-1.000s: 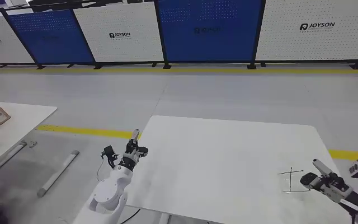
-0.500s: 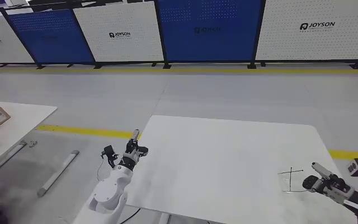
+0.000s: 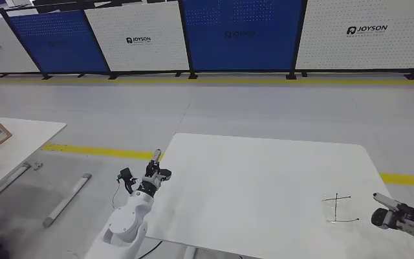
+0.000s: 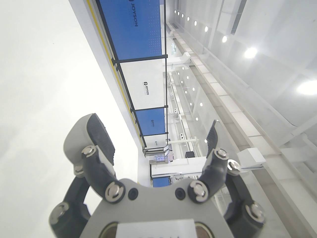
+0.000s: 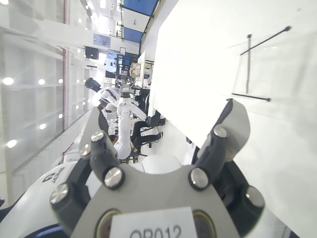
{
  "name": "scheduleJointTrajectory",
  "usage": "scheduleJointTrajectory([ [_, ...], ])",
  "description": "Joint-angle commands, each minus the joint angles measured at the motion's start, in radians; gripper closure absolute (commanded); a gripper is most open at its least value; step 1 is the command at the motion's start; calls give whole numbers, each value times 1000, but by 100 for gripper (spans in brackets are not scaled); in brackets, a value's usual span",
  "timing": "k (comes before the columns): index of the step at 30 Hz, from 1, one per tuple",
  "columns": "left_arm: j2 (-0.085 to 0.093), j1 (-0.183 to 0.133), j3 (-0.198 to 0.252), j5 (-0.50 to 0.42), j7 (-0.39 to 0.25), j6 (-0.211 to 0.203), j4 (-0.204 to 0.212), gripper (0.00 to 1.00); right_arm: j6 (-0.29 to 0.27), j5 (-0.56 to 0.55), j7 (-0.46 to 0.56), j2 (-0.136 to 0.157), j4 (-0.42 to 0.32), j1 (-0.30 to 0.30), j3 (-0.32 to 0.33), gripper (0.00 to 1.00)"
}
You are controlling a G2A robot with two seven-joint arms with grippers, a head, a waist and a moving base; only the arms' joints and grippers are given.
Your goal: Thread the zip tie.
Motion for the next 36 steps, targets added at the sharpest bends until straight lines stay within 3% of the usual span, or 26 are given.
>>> scheduleJointTrajectory([
  [1, 0, 0, 0, 0, 0, 0, 0, 0, 11, -45, 0, 10, 9, 17, -15, 0],
  [16, 0, 0, 0, 0, 0, 0, 0, 0, -18, -26, 0, 15, 12, 16, -41, 0],
  [21, 0, 0, 0, 0, 0, 0, 0, 0, -30, -138, 0, 42, -13, 9, -108, 0],
  [26, 0, 0, 0, 0, 0, 0, 0, 0, -19, -211, 0, 68, 12, 38, -124, 0],
  [36, 0, 0, 0, 0, 0, 0, 0, 0, -17, -218, 0, 70, 12, 39, -126, 0],
])
